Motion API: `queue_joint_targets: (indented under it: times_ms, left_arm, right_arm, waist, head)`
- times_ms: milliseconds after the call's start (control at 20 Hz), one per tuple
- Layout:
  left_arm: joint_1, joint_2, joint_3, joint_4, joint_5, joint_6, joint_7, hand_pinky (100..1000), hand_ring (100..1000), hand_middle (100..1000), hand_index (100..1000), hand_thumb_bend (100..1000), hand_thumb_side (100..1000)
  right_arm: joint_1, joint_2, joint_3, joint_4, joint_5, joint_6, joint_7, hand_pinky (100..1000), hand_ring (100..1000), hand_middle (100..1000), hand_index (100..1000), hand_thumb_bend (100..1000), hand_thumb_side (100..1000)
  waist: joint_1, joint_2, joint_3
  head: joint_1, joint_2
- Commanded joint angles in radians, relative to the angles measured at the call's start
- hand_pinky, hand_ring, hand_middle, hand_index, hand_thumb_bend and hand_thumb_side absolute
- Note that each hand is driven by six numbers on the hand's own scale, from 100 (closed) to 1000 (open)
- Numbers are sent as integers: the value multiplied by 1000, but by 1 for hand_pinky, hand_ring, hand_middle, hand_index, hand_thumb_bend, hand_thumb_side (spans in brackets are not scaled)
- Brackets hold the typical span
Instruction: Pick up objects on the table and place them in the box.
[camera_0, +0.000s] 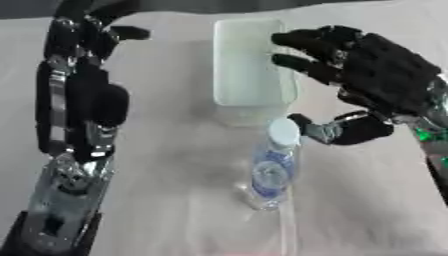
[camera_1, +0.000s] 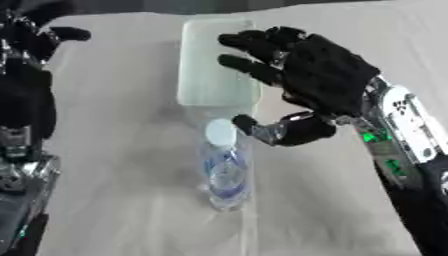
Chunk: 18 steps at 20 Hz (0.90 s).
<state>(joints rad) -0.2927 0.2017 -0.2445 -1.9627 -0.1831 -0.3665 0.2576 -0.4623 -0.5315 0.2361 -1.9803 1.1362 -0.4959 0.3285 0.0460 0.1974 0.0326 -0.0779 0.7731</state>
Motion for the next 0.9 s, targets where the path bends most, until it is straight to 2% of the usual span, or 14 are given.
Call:
queue_joint_targets:
  times_ms: [50, 250, 450, 600, 900]
  left_arm:
    - [-2, 1, -1, 12, 3, 8, -1, 616, 786, 848, 929, 511, 765]
    - [2, -1, -4, 37, -1, 6, -5, 614, 785, 845, 927, 508, 768]
    - [6, -2, -7, 46, -2, 2, -8, 614, 784, 843, 925, 508, 768]
    - [10, -2, -8, 47, -2, 1, -10, 614, 784, 843, 924, 510, 769]
    - [17, -1, -7, 48, -3, 1, -11, 614, 783, 842, 923, 507, 768]
  right_arm:
    - [-25, -49, 8, -20, -12, -25, 32, 830, 916, 1000, 1000, 244, 1000]
    - [-40, -72, 12, -20, -15, -39, 37, 832, 899, 1000, 982, 166, 1000]
    - [-59, -95, -8, -20, -2, -29, 0, 763, 847, 1000, 926, 100, 1000]
    - [-69, -124, -37, -20, 20, -6, -53, 684, 789, 1000, 862, 100, 1000]
    - [-75, -200, -96, -20, 54, 32, -159, 634, 748, 1000, 826, 100, 1000]
  waist:
    - [-4, -20, 0]
    - [-4, -23, -1]
    - [-5, -27, 1]
    - [-5, -29, 2]
    - [-6, -34, -8]
  head:
    - [1, -3]
    - [-1, -13]
    - [-8, -33]
    - [-17, -48]
    - [-30, -65]
